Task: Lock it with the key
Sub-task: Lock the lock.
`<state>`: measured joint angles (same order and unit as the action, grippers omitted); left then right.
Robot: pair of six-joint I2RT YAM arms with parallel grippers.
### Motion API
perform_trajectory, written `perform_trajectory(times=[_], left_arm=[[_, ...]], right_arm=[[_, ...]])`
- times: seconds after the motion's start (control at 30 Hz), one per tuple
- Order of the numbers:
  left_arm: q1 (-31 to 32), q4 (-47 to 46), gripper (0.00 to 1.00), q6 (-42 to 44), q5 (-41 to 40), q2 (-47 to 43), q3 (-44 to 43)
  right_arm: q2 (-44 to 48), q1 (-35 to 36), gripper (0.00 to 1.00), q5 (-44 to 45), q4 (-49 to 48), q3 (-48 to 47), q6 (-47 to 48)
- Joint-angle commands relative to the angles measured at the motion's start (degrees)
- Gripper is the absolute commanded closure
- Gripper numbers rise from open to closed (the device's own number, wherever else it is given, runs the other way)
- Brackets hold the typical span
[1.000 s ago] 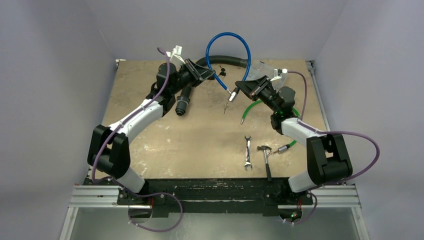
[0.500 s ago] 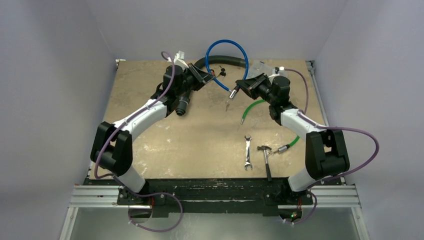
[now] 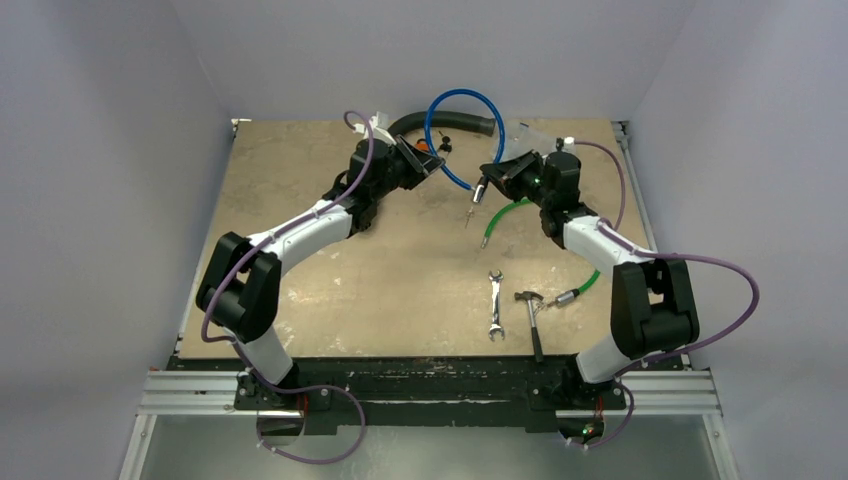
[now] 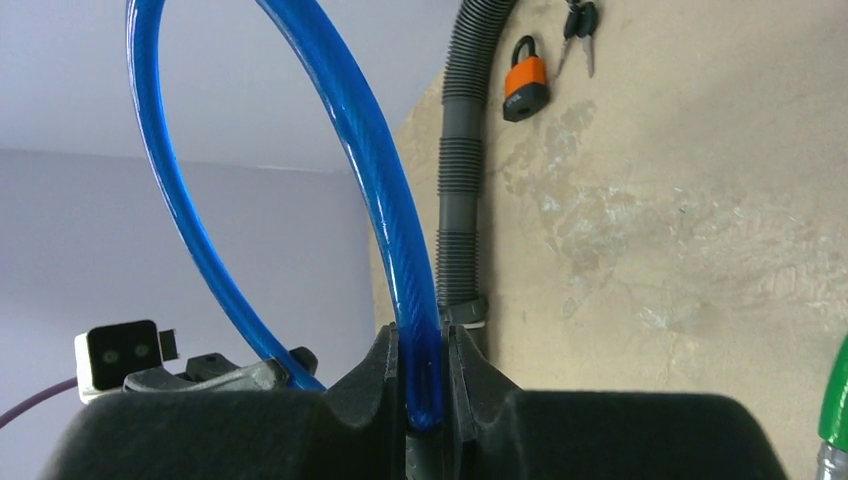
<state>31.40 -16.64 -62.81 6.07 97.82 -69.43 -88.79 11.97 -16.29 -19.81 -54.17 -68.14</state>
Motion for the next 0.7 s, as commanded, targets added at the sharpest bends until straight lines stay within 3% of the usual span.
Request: perform_trajectory(times=[0.0,0.07,0.23,0.3,0.4,0.67], left_arm=[[2.21,-3.96,0.89,0.84,9.07,-0.89,1.22],[0.62,-4.85,0.83,3.06,10.27,-2.27,2.73],[-1.93,-6.39,0.88,9.13,14.52,-5.6,6.97],[-2.04,-5.87,0.85,10.63,16.55,-6.07,7.96],[-2.27,-3.74,0.79,12.29,18.32,-6.29,8.73],[-3.54,-2.77,0.8,12.37,23.54,-1.48,9.91]], right_arm=[[2.36,2.01,1.0,-6.07,-17.26,1.16,-3.87],[2.49,1.99,1.0,-8.07,-19.73,2.45,-2.55],[1.79,2.01,1.0,-12.94,-24.44,4.54,0.75],[0.92,2.0,1.0,-14.66,-26.15,4.72,0.63],[0.73,2.0,1.0,-15.26,-25.11,4.87,0.46],[4.64,1.95,1.0,-15.29,-23.7,9.71,3.73]])
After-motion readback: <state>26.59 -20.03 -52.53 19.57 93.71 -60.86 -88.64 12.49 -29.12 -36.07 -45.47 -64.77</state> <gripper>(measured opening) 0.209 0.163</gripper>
